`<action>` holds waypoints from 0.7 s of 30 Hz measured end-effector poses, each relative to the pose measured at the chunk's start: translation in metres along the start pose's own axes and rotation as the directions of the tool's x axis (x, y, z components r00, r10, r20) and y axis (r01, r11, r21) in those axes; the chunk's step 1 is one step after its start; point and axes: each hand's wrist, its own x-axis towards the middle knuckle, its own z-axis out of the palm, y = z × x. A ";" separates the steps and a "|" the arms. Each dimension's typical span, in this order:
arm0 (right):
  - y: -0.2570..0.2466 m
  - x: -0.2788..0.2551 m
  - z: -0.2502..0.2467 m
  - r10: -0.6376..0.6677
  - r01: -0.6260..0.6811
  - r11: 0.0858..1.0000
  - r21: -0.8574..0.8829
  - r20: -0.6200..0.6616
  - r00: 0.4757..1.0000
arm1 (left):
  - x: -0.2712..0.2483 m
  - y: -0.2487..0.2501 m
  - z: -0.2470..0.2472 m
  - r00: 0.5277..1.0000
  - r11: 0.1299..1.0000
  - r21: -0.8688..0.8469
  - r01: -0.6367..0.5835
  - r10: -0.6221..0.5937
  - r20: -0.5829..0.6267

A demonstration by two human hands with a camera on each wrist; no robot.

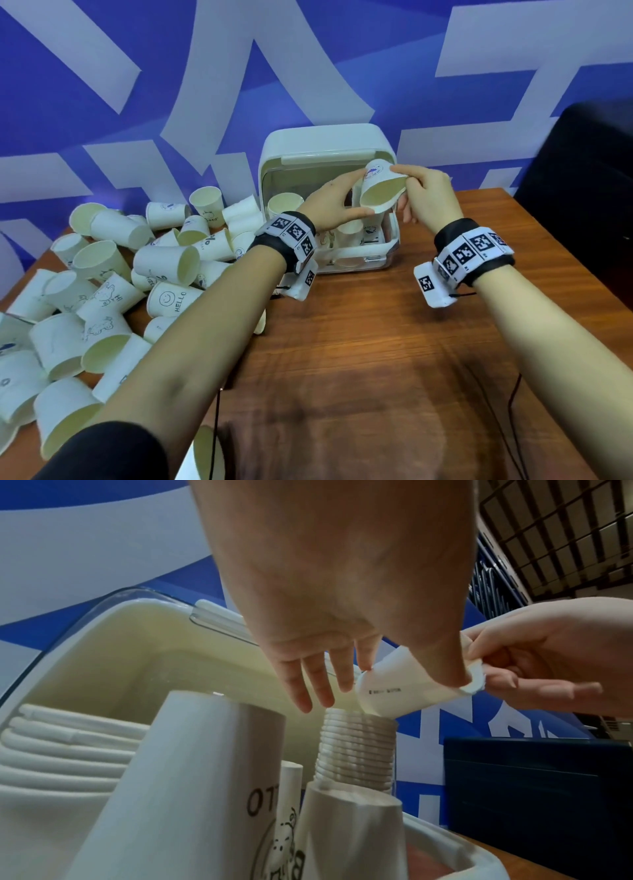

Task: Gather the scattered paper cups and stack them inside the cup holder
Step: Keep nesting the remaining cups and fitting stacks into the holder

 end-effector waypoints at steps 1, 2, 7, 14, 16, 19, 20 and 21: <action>-0.002 0.000 -0.002 0.007 -0.007 1.000 0.015 -0.002 1.000 | 0.001 -0.001 -0.001 1.000 1.000 0.012 -0.007 0.007 0.021; -0.003 0.000 -0.003 0.012 -0.012 1.000 0.027 -0.003 1.000 | 0.002 -0.001 -0.002 0.999 1.000 0.022 -0.010 0.009 0.037; -0.009 0.004 -0.006 0.060 -0.060 0.994 0.087 0.004 0.998 | 0.001 -0.007 -0.003 1.000 0.998 0.055 -0.007 0.007 0.005; -0.002 0.016 0.013 0.145 -0.155 0.986 0.062 0.141 0.979 | 0.002 -0.014 -0.001 0.998 0.998 -0.007 -0.056 0.055 -0.038; 0.003 0.018 0.021 0.165 -0.171 0.984 0.053 0.106 0.981 | 0.003 -0.016 -0.001 0.997 0.999 -0.027 -0.039 0.037 -0.064; 0.010 0.021 0.028 0.181 -0.183 0.981 0.063 0.044 0.983 | 0.003 -0.015 0.001 0.993 0.995 -0.067 -0.068 0.061 -0.102; 0.011 0.023 0.029 0.183 -0.184 0.981 0.054 0.028 0.983 | 0.004 -0.014 0.002 0.991 0.994 -0.061 -0.086 0.079 -0.111; 0.011 0.024 0.030 0.178 -0.178 0.983 0.036 0.008 0.984 | 0.005 -0.013 0.004 0.990 0.995 -0.037 -0.095 0.090 -0.111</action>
